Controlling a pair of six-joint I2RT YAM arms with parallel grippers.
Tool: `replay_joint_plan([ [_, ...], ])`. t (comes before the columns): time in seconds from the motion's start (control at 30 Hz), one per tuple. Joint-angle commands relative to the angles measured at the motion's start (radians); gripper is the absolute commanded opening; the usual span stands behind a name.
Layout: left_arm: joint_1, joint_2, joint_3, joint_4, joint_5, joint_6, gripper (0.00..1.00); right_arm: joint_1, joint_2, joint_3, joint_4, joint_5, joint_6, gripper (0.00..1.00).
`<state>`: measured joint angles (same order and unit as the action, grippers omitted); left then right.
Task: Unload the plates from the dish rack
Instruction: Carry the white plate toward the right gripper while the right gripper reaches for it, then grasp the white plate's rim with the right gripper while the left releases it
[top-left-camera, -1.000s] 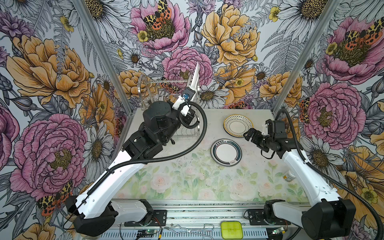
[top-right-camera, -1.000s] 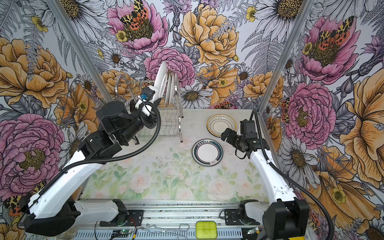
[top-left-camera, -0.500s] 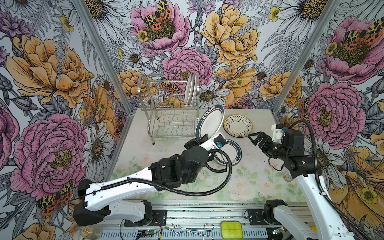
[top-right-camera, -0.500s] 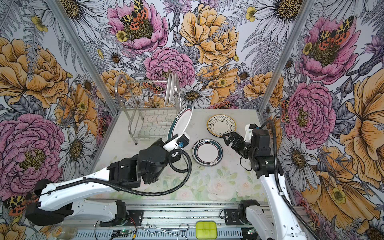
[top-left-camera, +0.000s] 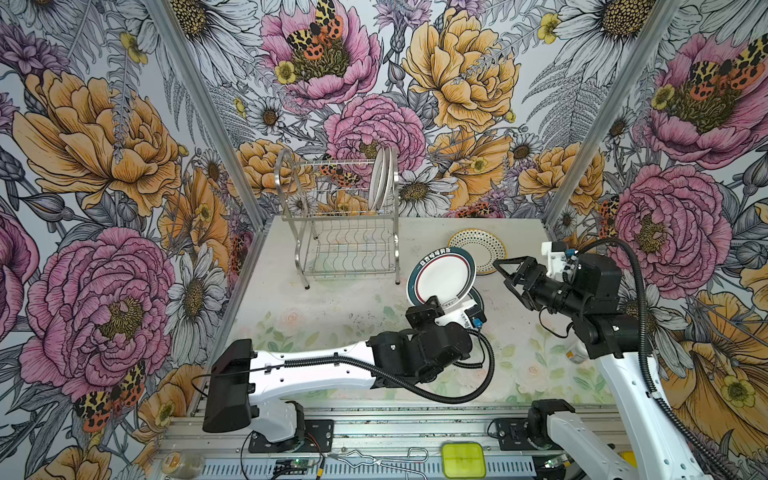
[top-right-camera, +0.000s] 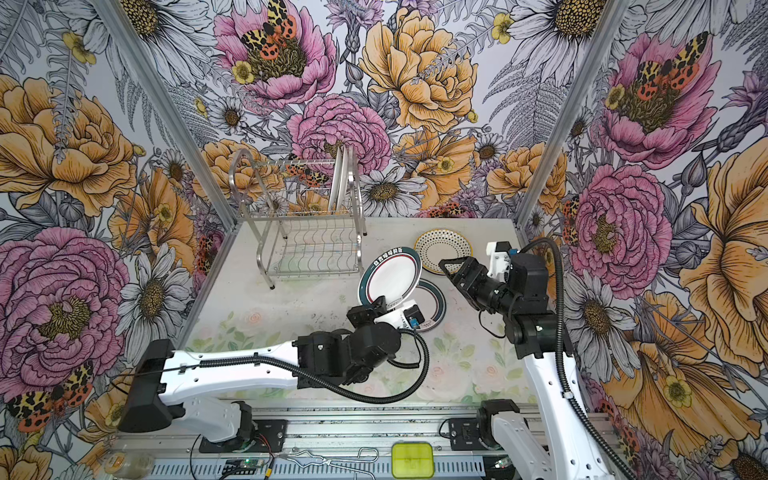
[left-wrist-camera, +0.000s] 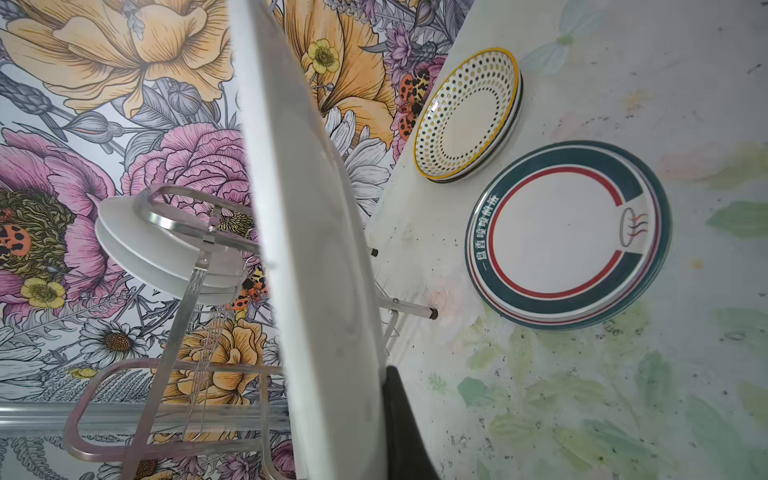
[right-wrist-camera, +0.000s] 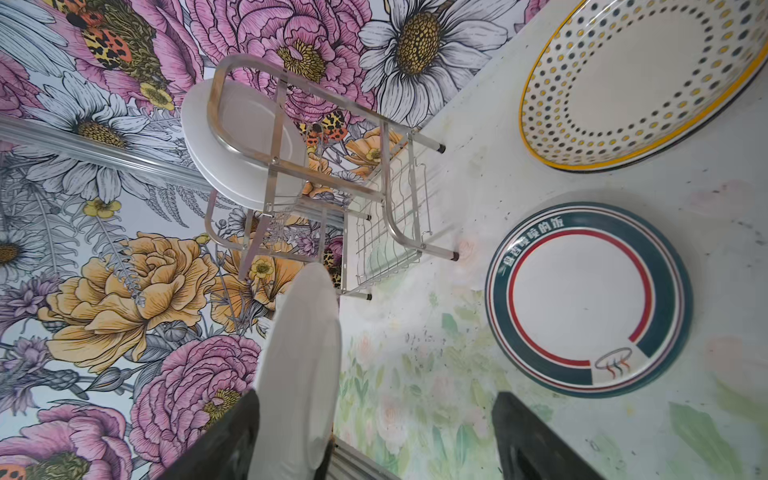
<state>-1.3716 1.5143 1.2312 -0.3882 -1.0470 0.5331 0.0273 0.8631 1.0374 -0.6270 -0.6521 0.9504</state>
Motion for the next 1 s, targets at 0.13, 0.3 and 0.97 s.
replay_joint_plan([
  [0.13, 0.016, 0.038, 0.057, 0.092, -0.050, 0.039, 0.00, 0.059, 0.048, 0.043, 0.064, -0.037, 0.014, 0.81],
  [0.3, 0.026, 0.057, 0.073, 0.118, -0.038, 0.070, 0.00, 0.109, 0.095, 0.021, 0.069, 0.008, -0.013, 0.74],
  [0.97, 0.086, 0.192, 0.156, 0.219, -0.010, 0.180, 0.00, 0.158, 0.145, -0.053, 0.119, 0.009, -0.035, 0.40],
])
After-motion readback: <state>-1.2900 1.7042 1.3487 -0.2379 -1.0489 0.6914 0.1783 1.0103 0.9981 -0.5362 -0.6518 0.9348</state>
